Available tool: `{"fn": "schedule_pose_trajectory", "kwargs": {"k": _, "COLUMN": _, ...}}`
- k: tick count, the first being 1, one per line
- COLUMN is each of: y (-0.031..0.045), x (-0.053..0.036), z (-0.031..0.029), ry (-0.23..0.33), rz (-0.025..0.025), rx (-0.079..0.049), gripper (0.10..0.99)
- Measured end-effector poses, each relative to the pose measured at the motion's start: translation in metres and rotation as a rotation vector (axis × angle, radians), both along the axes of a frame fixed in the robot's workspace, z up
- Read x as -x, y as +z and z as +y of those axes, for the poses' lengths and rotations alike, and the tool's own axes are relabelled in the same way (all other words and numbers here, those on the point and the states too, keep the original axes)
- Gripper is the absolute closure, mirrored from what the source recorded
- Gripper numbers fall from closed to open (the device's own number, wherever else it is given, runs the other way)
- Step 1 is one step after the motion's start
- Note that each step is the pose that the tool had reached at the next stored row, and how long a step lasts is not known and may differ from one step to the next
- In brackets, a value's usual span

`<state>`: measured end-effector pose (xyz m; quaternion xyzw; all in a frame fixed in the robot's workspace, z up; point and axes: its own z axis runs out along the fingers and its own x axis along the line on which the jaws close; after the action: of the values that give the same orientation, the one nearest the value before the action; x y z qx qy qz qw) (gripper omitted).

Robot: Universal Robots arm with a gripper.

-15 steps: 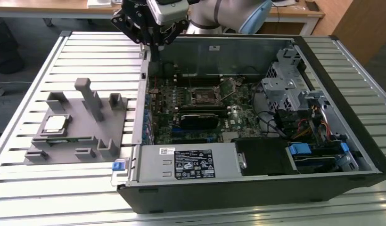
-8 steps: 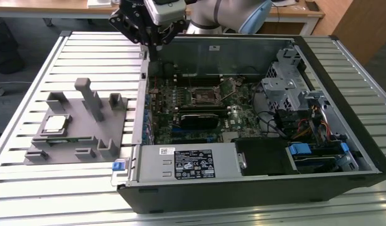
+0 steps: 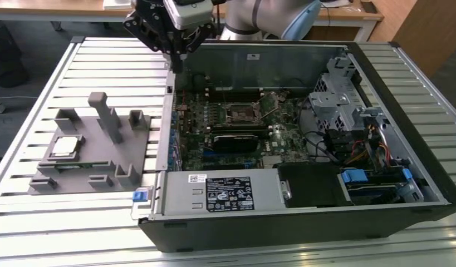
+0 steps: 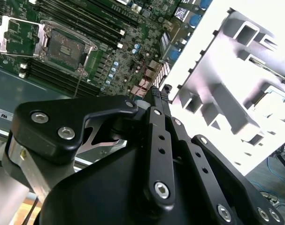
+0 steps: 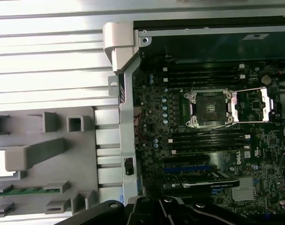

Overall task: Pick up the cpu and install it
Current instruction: 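Reach for the cpu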

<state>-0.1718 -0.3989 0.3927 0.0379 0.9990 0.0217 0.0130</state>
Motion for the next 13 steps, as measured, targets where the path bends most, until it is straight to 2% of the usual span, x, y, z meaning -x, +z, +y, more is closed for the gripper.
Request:
{"fn": "schedule_pose_trajectory", "kwargs": {"k": 11, "y": 0.0, "x": 0.0073, "z": 0.0, "ry": 0.0, "rz": 0.0, "rx": 0.0, "gripper": 0.98}}
{"fn": "schedule_pose_trajectory", "kwargs": {"k": 12, "y": -0.0003, "x": 0.0187, "z": 0.0, "ry": 0.0, "rz": 0.0, "rx": 0.0, "gripper": 0.98}}
{"fn": "schedule_pose_trajectory", "kwargs": {"k": 13, "y": -0.0004, "x": 0.0217, "z": 0.0, "ry": 0.0, "rz": 0.0, "rx": 0.0, "gripper": 0.98}}
